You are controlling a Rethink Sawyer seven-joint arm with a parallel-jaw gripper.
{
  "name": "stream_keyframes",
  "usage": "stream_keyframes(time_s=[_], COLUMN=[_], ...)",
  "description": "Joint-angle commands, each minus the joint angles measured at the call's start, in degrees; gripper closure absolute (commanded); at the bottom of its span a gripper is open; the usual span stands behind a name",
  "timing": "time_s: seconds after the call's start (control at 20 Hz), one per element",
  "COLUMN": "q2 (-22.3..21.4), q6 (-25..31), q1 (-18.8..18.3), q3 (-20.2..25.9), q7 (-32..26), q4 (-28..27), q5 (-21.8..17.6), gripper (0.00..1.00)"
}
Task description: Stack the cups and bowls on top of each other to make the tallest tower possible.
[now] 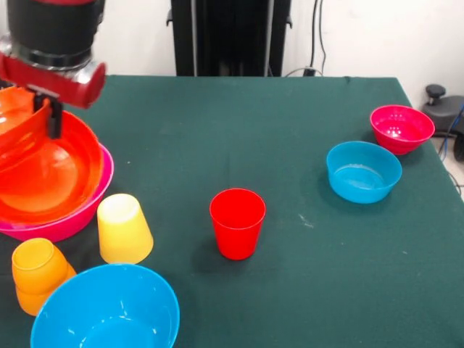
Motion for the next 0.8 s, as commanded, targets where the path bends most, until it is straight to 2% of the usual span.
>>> stream_keyframes(time_s=[0.05, 0.25, 0.4, 0.8], q2=[8.9, 10.9, 10.6, 12.0], q6=[3.8, 3.8, 3.6, 6.3], q1=[2.4, 2.5, 2.8, 3.8], q3=[-2.8, -3.6, -3.9, -5.0], q7=[10.6, 9.6, 7.8, 9.3], q4=[-12.6, -15.8, -16.1, -19.5], q5=[-2.8, -0.9, -0.2, 3.8], gripper=[1.00, 1.00, 1.00, 1.00])
